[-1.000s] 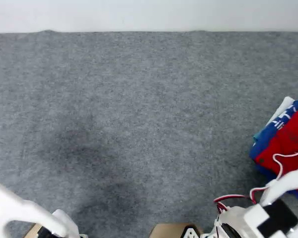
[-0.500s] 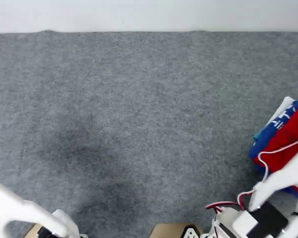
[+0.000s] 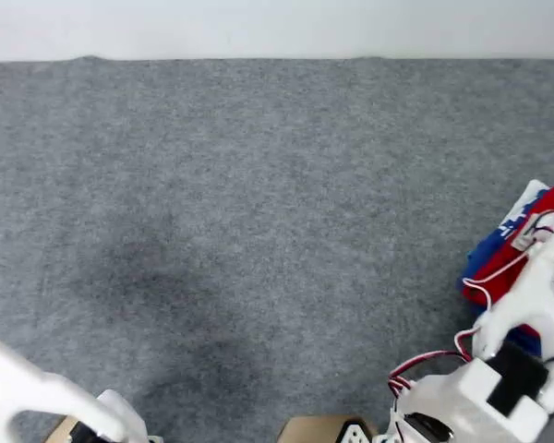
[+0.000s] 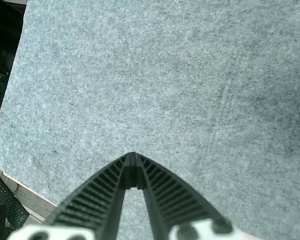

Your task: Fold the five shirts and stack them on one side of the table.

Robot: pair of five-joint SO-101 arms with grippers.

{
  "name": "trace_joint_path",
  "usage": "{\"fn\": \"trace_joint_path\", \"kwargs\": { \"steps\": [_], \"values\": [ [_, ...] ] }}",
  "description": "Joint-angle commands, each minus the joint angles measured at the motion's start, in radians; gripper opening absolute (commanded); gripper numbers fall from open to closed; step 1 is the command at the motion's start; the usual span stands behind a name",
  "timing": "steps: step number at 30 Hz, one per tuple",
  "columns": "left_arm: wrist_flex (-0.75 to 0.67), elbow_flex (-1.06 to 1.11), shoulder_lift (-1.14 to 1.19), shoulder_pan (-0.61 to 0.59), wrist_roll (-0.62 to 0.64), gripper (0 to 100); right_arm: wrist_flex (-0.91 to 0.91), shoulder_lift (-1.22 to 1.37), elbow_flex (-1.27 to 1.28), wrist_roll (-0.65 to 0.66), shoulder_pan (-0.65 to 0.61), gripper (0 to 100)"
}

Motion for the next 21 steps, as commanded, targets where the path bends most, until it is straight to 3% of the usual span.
{"fn": "trace_joint_path", "kwargs": {
  "steps": [1,4,12,21],
  "values": [
    [-0.02,-0.007,-0.018,0.003,-0.005,0,-0.018,-0.002,-0.092,-0.012,-0.036,1.0],
    [-0.02,-0.007,-0.018,0.003,-0.005,0,0.015,-0.021,-0.143,-0.009,-0.031,1.4],
    [-0.021,-0.007,-0.017,0.003,-0.005,0,0.318,-0.168,-0.308,-0.003,0.036,1.4],
    [-0.021,-0.007,-0.017,0.003,-0.006,0,0.364,-0.179,-0.299,0.054,0.153,1.1]
  ]
}}
